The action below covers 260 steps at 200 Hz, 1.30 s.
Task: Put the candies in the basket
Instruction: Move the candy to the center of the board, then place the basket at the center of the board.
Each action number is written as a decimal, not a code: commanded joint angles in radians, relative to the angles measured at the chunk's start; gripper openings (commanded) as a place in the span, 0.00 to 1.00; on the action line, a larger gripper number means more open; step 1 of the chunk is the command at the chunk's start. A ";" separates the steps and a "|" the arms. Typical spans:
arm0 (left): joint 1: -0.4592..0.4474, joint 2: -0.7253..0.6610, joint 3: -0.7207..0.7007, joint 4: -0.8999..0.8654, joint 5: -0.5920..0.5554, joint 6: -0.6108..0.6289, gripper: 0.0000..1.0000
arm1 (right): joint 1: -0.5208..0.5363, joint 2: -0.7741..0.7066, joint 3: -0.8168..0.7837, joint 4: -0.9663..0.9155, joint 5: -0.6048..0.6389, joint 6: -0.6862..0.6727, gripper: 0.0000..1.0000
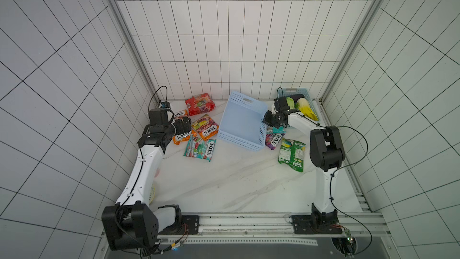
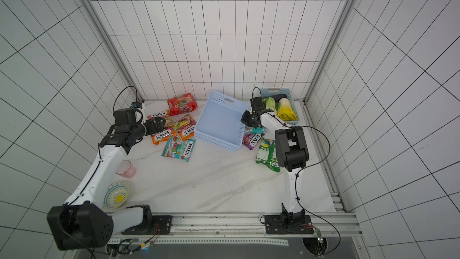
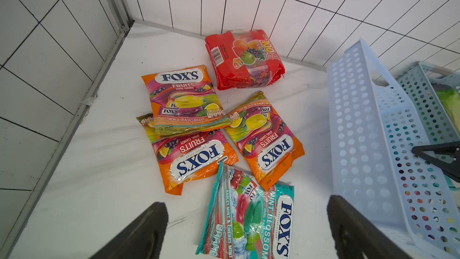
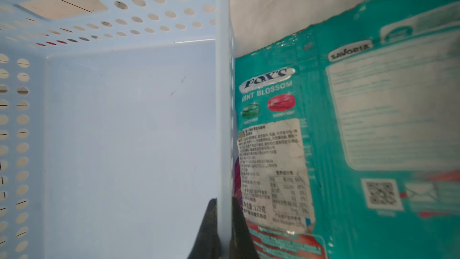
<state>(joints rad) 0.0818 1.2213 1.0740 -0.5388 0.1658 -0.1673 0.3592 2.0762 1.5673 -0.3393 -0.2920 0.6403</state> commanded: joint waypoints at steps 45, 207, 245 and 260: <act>0.010 -0.041 -0.007 0.024 0.004 -0.003 0.98 | 0.068 -0.171 -0.037 -0.079 -0.026 -0.135 0.00; 0.020 -0.049 -0.015 0.029 0.028 0.018 0.98 | 0.227 -0.192 -0.106 -0.275 0.340 -0.177 0.00; 0.020 -0.046 -0.022 0.034 0.032 0.016 0.98 | 0.283 -0.117 -0.052 -0.240 0.317 -0.154 0.00; 0.020 -0.038 -0.013 0.023 0.029 0.015 0.98 | 0.288 -0.099 -0.022 -0.268 0.312 -0.149 0.00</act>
<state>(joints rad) 0.0994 1.1885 1.0618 -0.5308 0.1886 -0.1642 0.6250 1.9339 1.4879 -0.5705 0.0456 0.4763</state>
